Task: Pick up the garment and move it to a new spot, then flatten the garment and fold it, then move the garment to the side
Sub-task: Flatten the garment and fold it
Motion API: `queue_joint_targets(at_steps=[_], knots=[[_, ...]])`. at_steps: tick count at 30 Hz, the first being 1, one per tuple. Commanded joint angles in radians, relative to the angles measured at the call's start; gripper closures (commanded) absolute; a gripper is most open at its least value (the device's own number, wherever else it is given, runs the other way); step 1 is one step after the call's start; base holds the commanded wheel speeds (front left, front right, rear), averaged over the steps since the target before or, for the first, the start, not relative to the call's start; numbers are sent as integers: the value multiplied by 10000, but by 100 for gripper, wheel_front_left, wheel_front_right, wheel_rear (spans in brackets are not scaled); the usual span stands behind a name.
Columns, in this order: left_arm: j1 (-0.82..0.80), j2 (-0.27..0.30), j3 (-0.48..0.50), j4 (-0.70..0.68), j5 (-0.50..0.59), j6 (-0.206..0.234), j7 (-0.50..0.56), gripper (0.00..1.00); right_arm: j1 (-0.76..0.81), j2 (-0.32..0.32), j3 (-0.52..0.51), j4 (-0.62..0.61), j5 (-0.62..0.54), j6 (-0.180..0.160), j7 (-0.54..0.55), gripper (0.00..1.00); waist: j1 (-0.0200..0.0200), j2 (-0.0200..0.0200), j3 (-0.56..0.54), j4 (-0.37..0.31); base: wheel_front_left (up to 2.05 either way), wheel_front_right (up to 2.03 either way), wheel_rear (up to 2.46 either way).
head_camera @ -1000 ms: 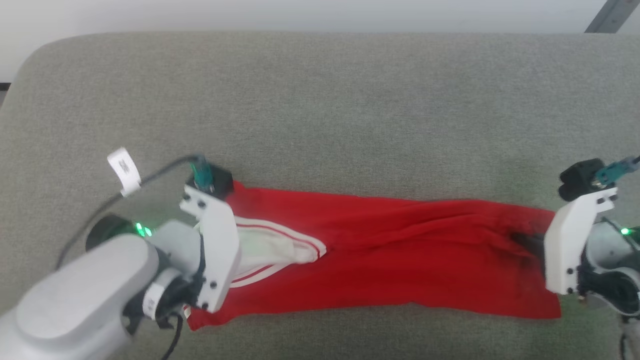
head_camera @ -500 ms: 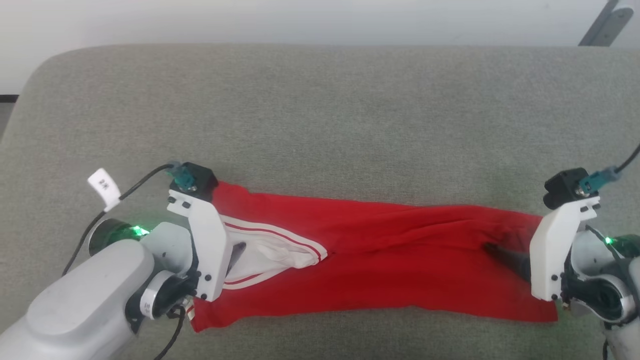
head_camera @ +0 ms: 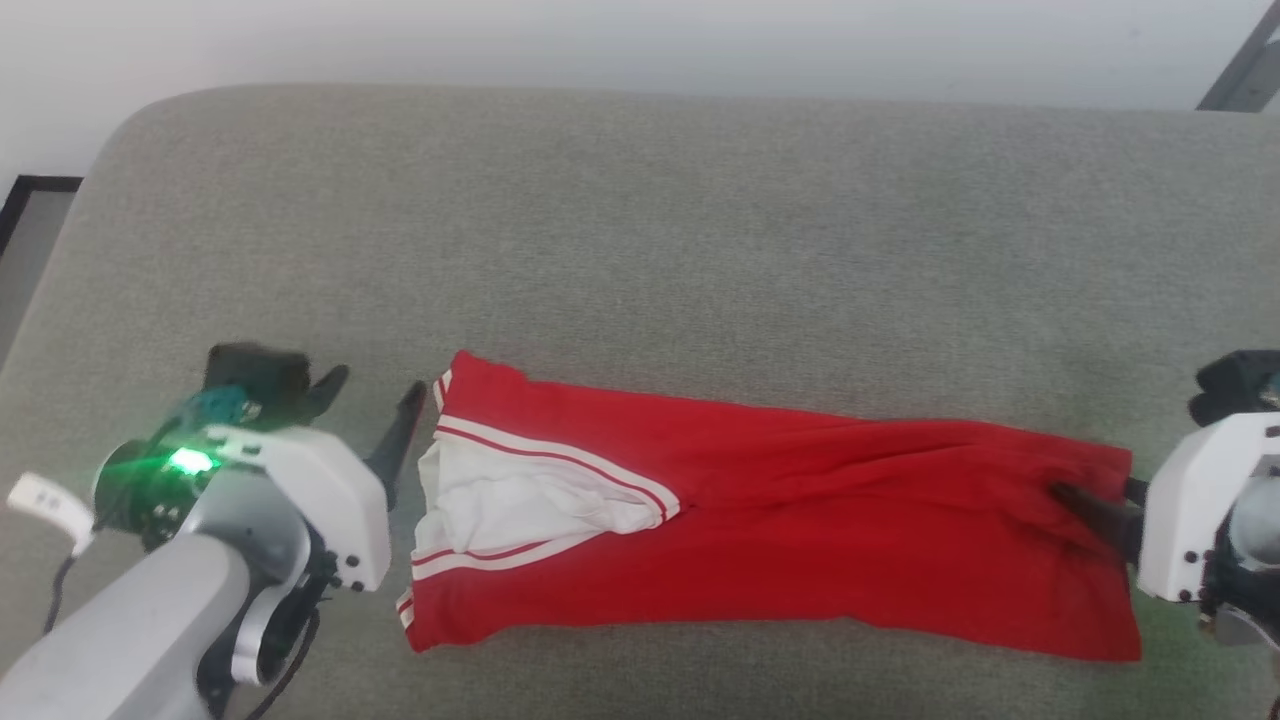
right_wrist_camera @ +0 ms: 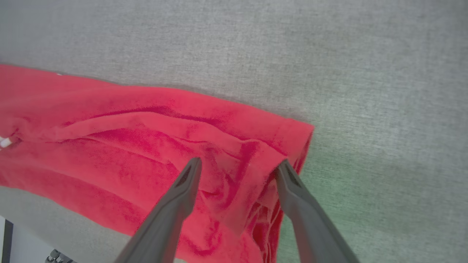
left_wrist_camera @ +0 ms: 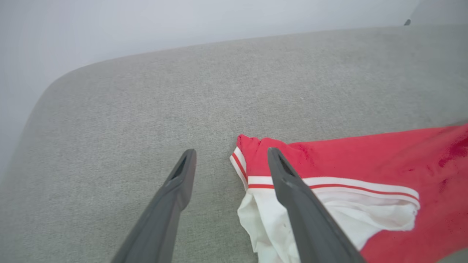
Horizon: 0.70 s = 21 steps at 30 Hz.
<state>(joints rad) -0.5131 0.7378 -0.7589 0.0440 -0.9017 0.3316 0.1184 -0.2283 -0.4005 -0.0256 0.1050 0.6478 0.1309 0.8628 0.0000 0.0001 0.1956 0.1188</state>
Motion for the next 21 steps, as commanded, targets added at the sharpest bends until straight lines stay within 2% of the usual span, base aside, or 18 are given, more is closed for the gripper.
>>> queue_joint_targets(at_steps=[1, 6, 11, 21], knots=[[279, 17, 129, 8, 206, 134, -391, 0, 117, 49, -138, 82, -56, -5, 96, 0, 0, -1, 12, 76, 0, 0, 0], [1041, -10, 596, 50, 195, 477, -1786, 0, 268, 141, -660, 545, -173, -5, 328, 0, 0, -1, 14, 325, 0, 0, 0], [1578, -88, 947, 175, -22, 588, -2681, 0, 342, 238, -751, 1050, -249, -5, 564, 0, 0, -1, 30, 526, 0, 0, 0], [2472, -406, 1585, 578, -278, 427, -3633, 0, 20, 885, -171, 2738, 57, -2, 1127, 0, 0, -1, 62, 879, 0, 0, 0]])
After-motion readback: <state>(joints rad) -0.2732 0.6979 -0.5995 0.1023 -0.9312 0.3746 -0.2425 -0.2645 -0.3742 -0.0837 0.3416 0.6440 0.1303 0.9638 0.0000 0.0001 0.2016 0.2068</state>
